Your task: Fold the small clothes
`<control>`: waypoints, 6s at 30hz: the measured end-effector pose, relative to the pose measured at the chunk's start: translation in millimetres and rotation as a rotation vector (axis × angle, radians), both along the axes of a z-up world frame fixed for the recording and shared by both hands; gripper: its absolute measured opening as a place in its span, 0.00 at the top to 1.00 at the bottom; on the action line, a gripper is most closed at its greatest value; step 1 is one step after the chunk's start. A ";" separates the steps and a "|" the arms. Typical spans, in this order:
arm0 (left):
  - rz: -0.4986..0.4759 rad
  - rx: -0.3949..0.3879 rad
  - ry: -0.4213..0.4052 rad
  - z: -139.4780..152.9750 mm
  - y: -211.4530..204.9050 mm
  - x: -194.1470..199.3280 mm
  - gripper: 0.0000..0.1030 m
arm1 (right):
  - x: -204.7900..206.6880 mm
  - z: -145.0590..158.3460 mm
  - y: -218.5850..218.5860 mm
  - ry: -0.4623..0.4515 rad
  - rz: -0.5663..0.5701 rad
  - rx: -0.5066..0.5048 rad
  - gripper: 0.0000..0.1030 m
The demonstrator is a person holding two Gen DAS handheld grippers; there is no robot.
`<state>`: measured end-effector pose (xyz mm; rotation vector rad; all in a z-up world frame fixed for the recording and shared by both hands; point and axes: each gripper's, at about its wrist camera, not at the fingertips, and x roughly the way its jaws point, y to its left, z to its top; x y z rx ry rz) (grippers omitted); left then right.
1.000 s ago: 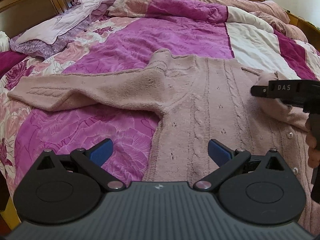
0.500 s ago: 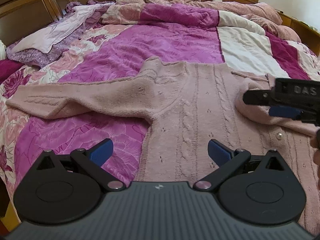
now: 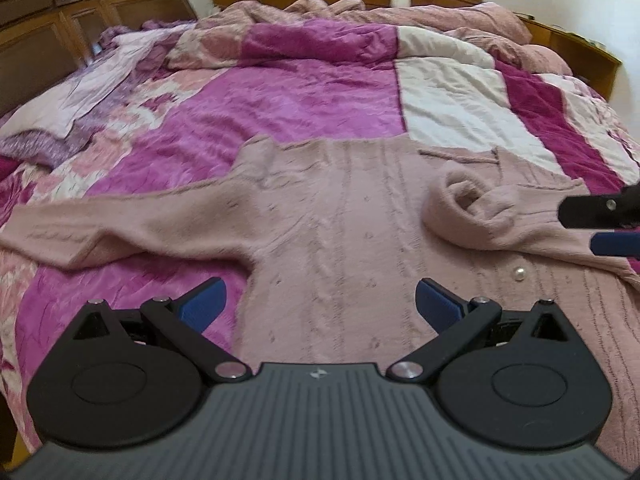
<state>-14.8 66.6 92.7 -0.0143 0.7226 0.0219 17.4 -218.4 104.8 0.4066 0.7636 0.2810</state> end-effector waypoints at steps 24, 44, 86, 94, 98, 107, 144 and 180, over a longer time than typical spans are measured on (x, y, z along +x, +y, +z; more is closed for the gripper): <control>-0.276 0.102 0.020 1.6 -99.4 151.9 0.07 | 43.6 -48.4 -77.0 -0.010 -0.197 -0.166 0.23; -0.366 -0.077 0.165 -47.7 -122.8 219.0 0.54 | 43.4 -83.8 -68.2 -0.054 -0.188 -0.212 0.21; 0.004 -0.236 -0.022 -16.8 59.4 72.5 0.46 | 47.2 -67.8 -70.8 0.012 -0.184 -0.191 0.21; -0.020 -0.284 0.049 -40.3 65.8 108.0 0.52 | 50.0 -66.6 -77.3 0.030 -0.169 -0.186 0.22; -0.063 -0.242 0.028 -39.4 57.2 103.8 0.61 | 51.4 -68.2 -72.7 0.027 -0.159 -0.213 0.22; -0.133 -0.208 0.042 -48.9 49.5 115.3 0.62 | 56.6 -63.7 -73.0 0.020 -0.153 -0.227 0.22; -0.123 -0.138 0.086 -24.5 41.3 152.0 0.73 | 132.1 -90.6 -118.2 -0.105 -0.275 -0.274 0.77; -0.006 -0.137 0.063 -50.4 40.2 217.4 0.66 | 125.1 -86.0 -130.1 -0.156 -0.357 -0.232 0.84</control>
